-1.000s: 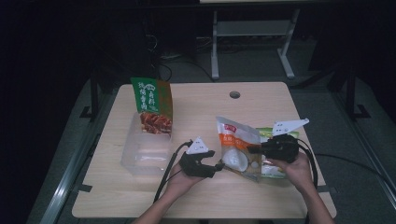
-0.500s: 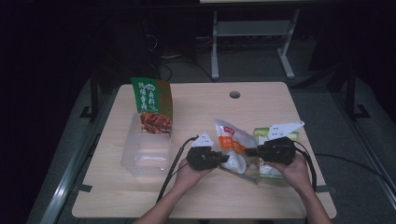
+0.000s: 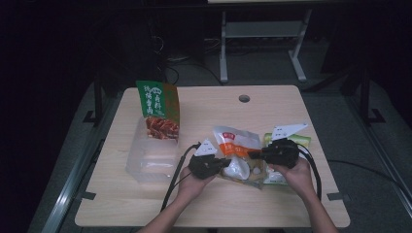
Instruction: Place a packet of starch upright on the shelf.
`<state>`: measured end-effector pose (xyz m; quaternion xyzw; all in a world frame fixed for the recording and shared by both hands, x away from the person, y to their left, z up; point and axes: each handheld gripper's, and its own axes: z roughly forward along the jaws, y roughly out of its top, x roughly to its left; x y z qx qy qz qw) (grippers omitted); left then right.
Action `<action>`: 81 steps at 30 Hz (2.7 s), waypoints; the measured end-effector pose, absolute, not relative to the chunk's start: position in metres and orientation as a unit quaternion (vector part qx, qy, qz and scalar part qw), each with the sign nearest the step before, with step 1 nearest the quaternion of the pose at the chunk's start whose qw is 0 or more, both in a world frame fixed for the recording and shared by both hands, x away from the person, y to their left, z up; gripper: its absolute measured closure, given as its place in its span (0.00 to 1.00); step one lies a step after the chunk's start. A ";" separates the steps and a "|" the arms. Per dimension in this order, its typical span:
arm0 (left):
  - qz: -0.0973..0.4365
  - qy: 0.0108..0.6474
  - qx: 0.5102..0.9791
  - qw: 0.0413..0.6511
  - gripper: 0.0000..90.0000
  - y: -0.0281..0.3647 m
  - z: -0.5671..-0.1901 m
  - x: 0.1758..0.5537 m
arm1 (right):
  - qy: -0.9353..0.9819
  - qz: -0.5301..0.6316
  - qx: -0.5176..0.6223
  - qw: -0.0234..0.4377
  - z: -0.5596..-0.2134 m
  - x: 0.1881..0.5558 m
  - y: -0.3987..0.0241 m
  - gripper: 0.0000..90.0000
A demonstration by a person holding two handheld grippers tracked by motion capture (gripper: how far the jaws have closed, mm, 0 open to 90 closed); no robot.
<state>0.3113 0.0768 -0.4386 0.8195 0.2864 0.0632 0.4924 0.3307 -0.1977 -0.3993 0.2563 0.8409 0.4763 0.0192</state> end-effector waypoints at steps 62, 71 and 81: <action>0.074 0.256 0.837 0.478 0.72 0.125 -0.430 0.259 | 0.845 0.471 0.254 0.013 -0.353 0.346 -0.159 1.00; 0.073 0.253 0.833 0.486 0.68 0.127 -0.430 0.257 | 0.847 0.474 0.240 0.008 -0.341 0.356 -0.144 1.00; 0.071 0.244 0.833 0.491 0.67 0.126 -0.429 0.253 | 0.846 0.486 0.218 0.000 -0.322 0.366 -0.118 1.00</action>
